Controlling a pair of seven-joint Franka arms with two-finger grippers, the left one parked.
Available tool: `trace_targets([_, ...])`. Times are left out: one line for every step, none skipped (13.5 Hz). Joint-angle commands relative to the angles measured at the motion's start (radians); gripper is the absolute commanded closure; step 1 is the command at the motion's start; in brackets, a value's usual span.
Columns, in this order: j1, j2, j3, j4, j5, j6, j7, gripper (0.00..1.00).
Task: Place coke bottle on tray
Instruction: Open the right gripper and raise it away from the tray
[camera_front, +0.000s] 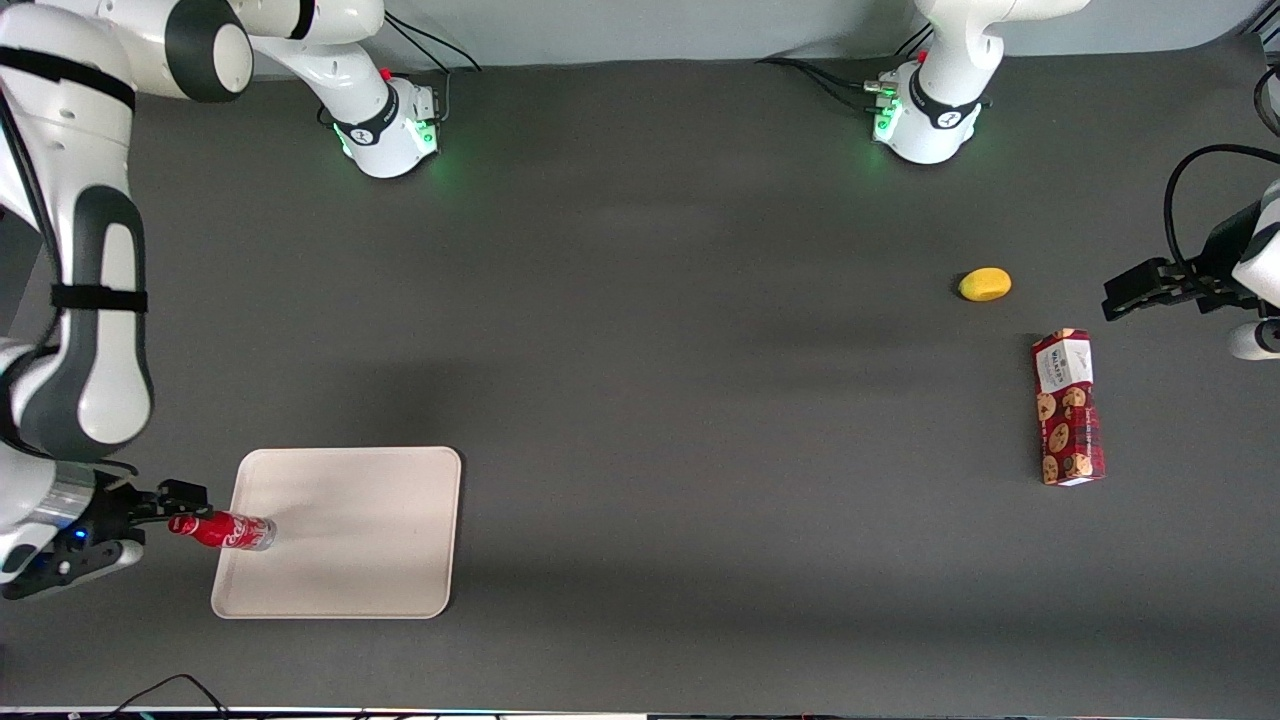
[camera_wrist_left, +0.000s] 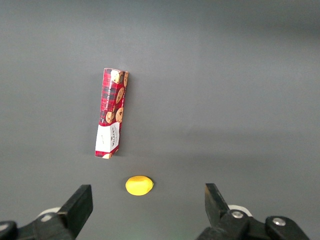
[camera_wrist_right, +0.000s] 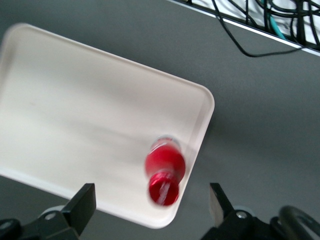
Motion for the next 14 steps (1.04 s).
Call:
trace_targets([0.054,-0.135,-0.009,-0.032,-0.049,-0.126,0.129,0.00])
trace_targets([0.056,-0.179,0.002,-0.036,-0.091,-0.161,0.158,0.00])
trace_targets([0.057,-0.228,0.008,-0.061,-0.105,-0.200,0.199,0.00])
trace_targets([0.057,-0.291,0.020,-0.113,-0.105,-0.218,0.245,0.00])
trace_targets([0.057,-0.366,0.036,-0.188,-0.106,-0.219,0.278,0.00])
trace_targets([0.057,-0.437,0.046,-0.257,-0.119,-0.219,0.311,0.00])
trace_targets([0.057,-0.498,0.066,-0.309,-0.134,-0.220,0.345,0.00])
trace_targets([0.057,-0.557,0.086,-0.355,-0.148,-0.229,0.402,0.00])
trace_targets([0.057,-0.613,0.105,-0.400,-0.162,-0.237,0.475,0.00])
trace_targets([0.057,-0.667,0.132,-0.441,-0.180,-0.238,0.521,0.00])
trace_targets([0.056,-0.712,0.146,-0.476,-0.192,-0.238,0.560,0.00])
trace_targets([0.056,-0.753,0.148,-0.515,-0.195,-0.237,0.581,0.00])
trace_targets([0.057,-0.787,0.155,-0.545,-0.195,-0.237,0.589,0.00])
trace_targets([0.054,-0.809,0.177,-0.556,-0.197,-0.237,0.615,0.00])
